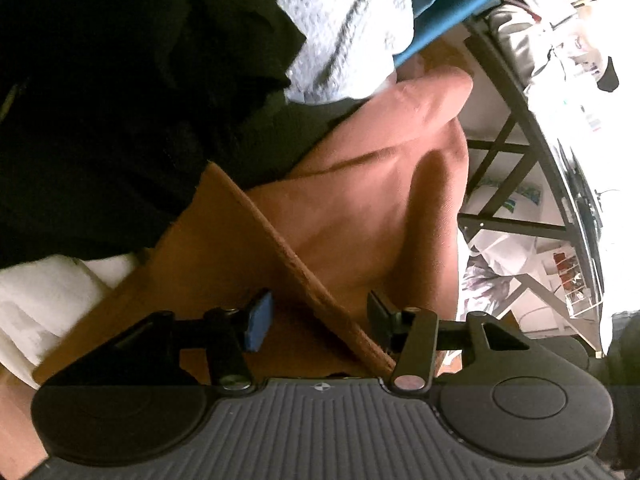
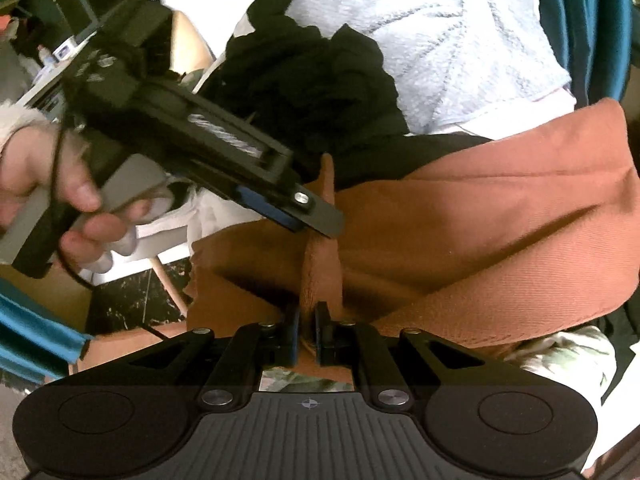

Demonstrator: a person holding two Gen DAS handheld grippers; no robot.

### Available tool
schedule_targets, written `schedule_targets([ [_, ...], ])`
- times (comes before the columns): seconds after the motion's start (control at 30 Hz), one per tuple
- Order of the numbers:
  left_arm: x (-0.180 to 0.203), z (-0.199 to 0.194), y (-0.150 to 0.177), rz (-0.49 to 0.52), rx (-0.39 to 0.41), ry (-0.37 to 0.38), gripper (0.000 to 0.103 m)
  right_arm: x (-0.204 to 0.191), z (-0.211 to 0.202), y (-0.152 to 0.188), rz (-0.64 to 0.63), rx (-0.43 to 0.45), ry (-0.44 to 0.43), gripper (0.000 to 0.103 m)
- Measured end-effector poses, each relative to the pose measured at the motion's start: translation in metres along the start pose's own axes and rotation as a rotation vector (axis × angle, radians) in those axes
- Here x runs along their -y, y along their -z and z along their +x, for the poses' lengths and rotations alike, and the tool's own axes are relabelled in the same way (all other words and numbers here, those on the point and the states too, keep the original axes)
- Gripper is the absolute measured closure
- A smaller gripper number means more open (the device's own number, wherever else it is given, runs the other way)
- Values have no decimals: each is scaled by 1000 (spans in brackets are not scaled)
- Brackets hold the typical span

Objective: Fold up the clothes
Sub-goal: 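Bring the left gripper toward the right gripper holding the garment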

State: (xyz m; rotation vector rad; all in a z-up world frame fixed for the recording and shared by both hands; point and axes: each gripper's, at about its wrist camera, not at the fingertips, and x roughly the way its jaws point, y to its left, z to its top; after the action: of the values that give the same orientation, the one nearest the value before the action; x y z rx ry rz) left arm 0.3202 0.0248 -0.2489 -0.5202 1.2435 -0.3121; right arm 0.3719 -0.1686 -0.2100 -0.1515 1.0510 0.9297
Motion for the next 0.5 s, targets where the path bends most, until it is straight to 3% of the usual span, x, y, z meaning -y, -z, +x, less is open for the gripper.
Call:
schedule_targets([
  [0.07,2,6,0,7,-8,-24,53,0,0,2,-8,-1,-1,96],
  [0.13,1,10,0,-10,-19,-33,75,0,1,4,-12,-5,-2,96],
  [0.23,0,11,1,-12,-11,-29,89,-1,4,9,-22,-14,4,96],
  [0.33,6,5,5,60,11,-27,92,0,7,14,-28,-22,23,95],
  [0.5,18,-25,9,153,102,-9,94,3,9,20,-18,-27,96,68],
])
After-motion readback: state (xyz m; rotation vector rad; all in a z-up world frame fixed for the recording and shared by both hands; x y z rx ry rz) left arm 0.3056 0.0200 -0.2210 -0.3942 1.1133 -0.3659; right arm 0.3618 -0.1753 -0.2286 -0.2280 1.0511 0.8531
